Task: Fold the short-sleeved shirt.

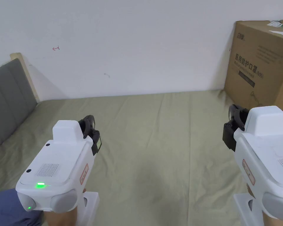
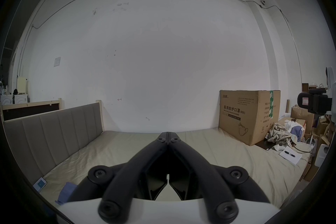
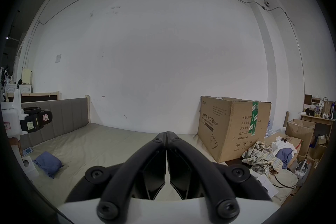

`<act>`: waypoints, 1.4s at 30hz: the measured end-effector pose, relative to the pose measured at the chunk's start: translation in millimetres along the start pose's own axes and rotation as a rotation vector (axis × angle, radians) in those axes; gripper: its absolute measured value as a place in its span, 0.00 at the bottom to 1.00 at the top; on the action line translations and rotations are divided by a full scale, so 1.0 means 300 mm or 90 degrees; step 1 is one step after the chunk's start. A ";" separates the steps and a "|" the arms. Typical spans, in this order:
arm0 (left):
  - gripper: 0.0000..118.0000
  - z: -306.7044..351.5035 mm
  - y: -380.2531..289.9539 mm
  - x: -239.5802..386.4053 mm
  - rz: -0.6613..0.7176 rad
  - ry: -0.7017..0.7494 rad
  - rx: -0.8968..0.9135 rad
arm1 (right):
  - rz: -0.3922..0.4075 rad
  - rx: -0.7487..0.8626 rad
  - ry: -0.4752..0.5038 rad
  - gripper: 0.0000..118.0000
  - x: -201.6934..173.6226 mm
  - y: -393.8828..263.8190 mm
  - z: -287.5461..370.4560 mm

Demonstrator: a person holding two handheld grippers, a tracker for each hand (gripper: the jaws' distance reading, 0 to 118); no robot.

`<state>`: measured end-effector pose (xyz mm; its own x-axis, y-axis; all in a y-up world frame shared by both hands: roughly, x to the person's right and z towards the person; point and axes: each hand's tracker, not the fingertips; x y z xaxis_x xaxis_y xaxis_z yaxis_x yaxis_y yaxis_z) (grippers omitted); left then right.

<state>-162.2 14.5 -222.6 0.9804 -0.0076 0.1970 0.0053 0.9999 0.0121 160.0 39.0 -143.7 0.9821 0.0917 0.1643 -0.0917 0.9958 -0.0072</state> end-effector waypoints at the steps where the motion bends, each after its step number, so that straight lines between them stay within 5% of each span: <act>1: 0.00 0.000 0.000 0.000 0.001 0.000 0.000 | 0.001 0.000 0.000 0.00 0.000 0.000 0.000; 18: 0.00 -0.007 -0.004 -0.012 0.009 0.011 0.003 | -0.003 0.001 -0.003 0.00 0.003 0.003 -0.002; 20: 0.07 -0.006 -0.005 -0.014 0.010 0.012 0.004 | -0.006 0.000 -0.005 0.02 0.004 0.002 -0.002; 22: 0.26 -0.005 -0.005 -0.014 0.007 0.017 0.005 | -0.010 -0.004 -0.004 0.14 0.006 0.001 -0.003; 25: 0.65 -0.009 -0.005 -0.017 0.005 0.016 -0.003 | -0.015 -0.008 -0.001 0.77 0.008 -0.001 -0.010; 27: 0.97 -0.006 -0.007 -0.016 0.012 0.027 0.006 | -0.016 -0.020 0.002 0.96 0.009 -0.003 -0.021; 42: 1.00 -0.008 -0.016 -0.017 0.009 0.043 0.015 | -0.020 -0.003 -0.006 1.00 0.003 -0.018 -0.016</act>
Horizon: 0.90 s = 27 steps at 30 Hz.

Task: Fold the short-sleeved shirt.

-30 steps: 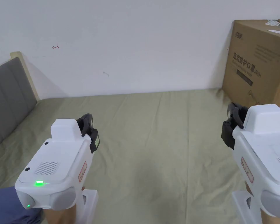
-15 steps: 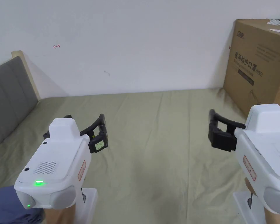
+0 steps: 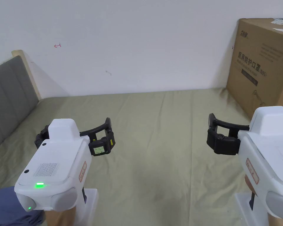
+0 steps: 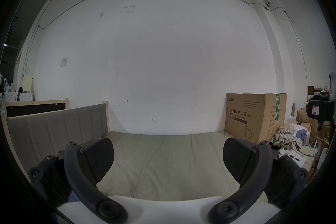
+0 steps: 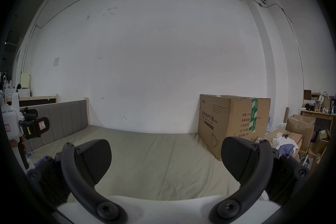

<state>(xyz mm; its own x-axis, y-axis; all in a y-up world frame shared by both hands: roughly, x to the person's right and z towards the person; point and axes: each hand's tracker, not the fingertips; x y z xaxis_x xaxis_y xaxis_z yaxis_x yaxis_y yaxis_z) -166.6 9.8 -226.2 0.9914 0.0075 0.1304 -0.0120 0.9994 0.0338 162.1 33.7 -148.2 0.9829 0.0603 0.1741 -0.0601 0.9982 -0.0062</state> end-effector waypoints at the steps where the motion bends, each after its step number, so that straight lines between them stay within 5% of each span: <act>1: 1.00 -0.001 -0.001 0.000 0.001 0.001 -0.001 | 0.001 0.001 0.000 1.00 0.000 0.001 0.001; 27: 1.00 0.007 0.005 -0.015 0.000 0.003 -0.002 | 0.003 0.001 -0.002 1.00 0.000 0.010 0.005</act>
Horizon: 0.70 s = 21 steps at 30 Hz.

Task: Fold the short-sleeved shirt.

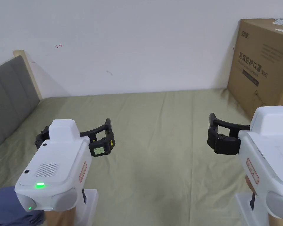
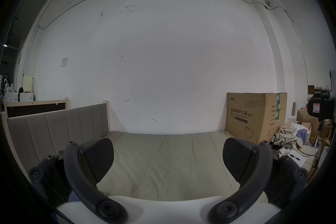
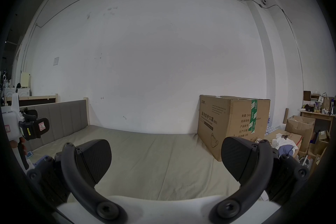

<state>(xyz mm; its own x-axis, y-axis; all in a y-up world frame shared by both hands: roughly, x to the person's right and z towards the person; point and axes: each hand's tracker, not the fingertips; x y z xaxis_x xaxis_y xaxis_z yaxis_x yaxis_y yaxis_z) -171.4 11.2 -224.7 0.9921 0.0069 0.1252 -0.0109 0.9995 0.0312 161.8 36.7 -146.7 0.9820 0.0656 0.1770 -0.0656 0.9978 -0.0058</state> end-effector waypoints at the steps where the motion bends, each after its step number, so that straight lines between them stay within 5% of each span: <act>1: 1.00 -0.001 0.001 0.001 0.000 0.000 0.001 | 0.000 0.000 0.000 1.00 0.001 0.000 0.000; 21: 1.00 0.004 0.007 -0.007 -0.003 0.002 0.000 | -0.004 0.001 0.000 1.00 -0.003 0.010 0.003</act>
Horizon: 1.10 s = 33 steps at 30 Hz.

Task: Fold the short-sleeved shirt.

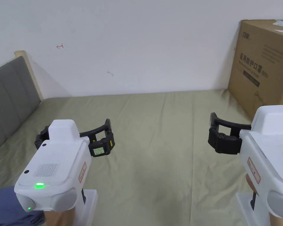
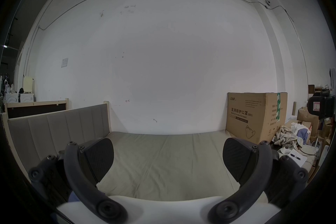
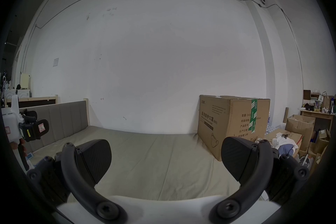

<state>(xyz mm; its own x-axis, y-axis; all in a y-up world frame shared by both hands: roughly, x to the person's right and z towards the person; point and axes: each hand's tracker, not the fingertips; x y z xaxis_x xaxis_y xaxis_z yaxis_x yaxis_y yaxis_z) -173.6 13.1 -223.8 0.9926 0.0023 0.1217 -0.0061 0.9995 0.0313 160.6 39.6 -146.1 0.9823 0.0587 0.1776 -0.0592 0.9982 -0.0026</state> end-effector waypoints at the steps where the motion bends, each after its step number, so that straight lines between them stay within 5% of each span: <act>1: 1.00 0.000 0.001 -0.001 0.000 0.000 0.000 | -0.003 -0.004 0.000 1.00 0.000 0.001 0.000; 16: 1.00 0.001 0.005 -0.006 -0.002 -0.001 0.000 | -0.015 -0.026 -0.006 1.00 0.000 0.011 -0.010; 20: 1.00 -0.003 0.004 -0.006 -0.003 -0.001 0.001 | -0.108 -0.086 0.006 1.00 0.021 0.007 -0.035; 22: 1.00 -0.005 0.004 -0.008 -0.001 -0.001 -0.001 | -0.155 -0.169 -0.048 1.00 0.022 0.017 -0.063; 27: 1.00 0.001 0.009 -0.011 0.005 -0.003 0.003 | -0.195 -0.288 -0.110 1.00 0.033 0.036 -0.102; 33: 1.00 0.001 0.015 -0.011 0.003 -0.004 0.004 | -0.226 -0.320 -0.106 0.99 0.041 0.040 -0.104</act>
<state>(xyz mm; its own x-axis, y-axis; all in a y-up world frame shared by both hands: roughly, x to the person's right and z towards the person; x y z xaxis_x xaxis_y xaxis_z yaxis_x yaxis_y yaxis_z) -176.8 17.6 -223.6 0.9918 0.0060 0.1277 -0.0108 0.9993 0.0371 177.5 52.6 -174.6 0.8837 -0.2380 0.4030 0.3952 0.8408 -0.3699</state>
